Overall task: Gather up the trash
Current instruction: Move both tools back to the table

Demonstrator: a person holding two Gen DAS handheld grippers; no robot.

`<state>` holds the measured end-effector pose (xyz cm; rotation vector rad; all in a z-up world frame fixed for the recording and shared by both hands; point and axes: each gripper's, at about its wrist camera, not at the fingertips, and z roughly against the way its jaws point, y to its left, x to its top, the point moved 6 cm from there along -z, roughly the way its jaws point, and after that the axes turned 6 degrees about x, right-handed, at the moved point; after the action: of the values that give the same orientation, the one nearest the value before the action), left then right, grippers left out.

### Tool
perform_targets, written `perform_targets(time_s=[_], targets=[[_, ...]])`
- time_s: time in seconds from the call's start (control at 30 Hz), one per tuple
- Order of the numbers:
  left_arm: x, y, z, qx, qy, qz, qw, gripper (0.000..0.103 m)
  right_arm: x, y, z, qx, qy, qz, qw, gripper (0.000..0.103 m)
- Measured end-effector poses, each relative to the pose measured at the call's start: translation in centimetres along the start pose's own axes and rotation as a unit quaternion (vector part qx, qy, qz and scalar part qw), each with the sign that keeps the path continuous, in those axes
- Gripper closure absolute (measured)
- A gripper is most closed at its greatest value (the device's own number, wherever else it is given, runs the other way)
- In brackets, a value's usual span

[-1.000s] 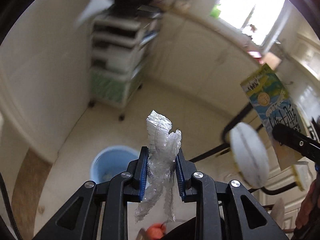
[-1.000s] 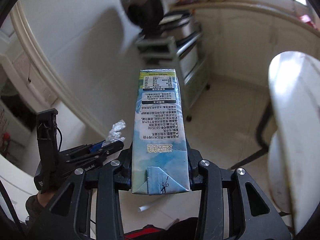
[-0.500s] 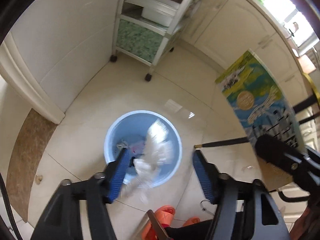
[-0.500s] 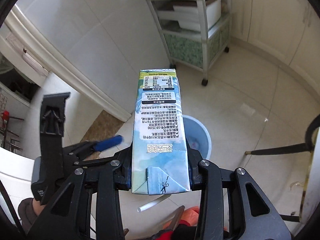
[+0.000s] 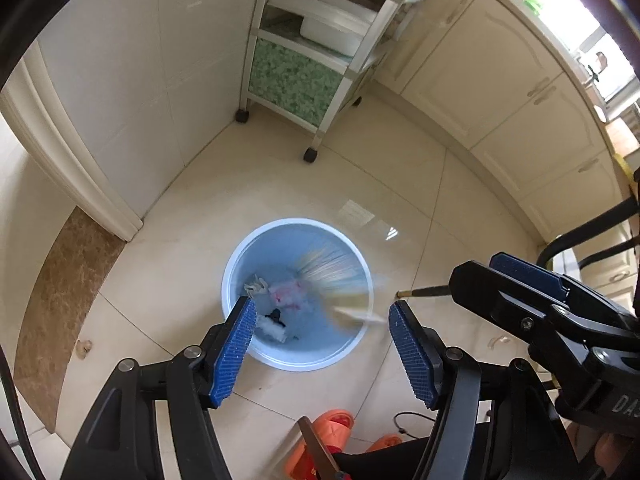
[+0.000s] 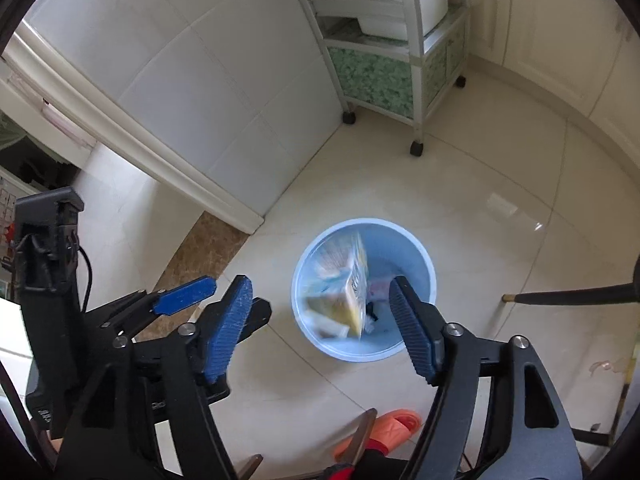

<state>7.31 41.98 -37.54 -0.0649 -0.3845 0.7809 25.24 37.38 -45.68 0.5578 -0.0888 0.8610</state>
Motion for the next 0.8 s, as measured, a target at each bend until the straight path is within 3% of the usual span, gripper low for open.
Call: perform_targets(time_s=[0.27, 0.37, 0.47, 0.67, 0.8], targets=[[-2.3, -3.3, 4.9, -0.022, -0.050, -0.032, 0.9980, 0.038, -1.6, 1.1, 7.4, -0.086, -0.073, 0.049, 0.992, 0.024], [-3.8, -6.1, 8.1, -0.046, -0.079, -0.062, 0.9939, 0.038, -3.4, 2.0, 11.9, -0.127, -0.115, 0.067, 0.983, 0.023], [-5.6, -8.8, 11.4, -0.071, -0.105, -0.094, 0.9875, 0.037, -5.8, 2.4, 17.3, -0.151, -0.161, 0.056, 0.974, 0.013], [-10.2, -15.4, 19.7, -0.123, -0.173, -0.171, 0.9620, 0.030, -10.9, 3.0, 28.4, -0.185, -0.238, 0.030, 0.953, 0.006], [-14.1, -20.2, 25.4, -0.163, -0.221, -0.232, 0.9329, 0.026, -14.9, 3.7, 35.6, -0.210, -0.294, 0.023, 0.932, 0.001]])
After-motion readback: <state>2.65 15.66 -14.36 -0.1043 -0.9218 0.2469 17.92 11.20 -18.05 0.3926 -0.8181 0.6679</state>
